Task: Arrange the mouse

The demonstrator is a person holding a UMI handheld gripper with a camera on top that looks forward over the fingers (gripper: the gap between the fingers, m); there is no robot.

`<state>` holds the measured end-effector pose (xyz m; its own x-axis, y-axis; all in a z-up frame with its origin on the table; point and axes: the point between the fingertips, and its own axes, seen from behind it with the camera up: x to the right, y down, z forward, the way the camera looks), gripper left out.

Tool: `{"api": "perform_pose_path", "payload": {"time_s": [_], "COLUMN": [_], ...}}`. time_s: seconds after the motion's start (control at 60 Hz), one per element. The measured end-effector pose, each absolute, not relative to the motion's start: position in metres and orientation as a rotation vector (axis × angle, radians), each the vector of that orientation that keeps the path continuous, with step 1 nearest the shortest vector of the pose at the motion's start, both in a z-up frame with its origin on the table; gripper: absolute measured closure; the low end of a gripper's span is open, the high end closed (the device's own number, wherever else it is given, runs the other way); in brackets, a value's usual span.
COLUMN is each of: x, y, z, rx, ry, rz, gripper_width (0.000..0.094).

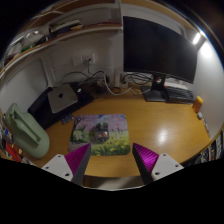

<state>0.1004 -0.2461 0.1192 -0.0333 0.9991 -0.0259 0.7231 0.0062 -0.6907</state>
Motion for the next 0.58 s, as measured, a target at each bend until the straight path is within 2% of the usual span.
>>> {"api": "perform_pose_path", "payload": {"time_s": [0.283, 0.583], "x": [0.143, 0.146], "y": [-0.205, -0.211], "z": [0.138, 0.144], "rx": [-1.749, -1.743], "ry": [-1.763, -1.762], "rz": [0.66, 0.681], "gripper_width": [0.0077, 0.0087]}}
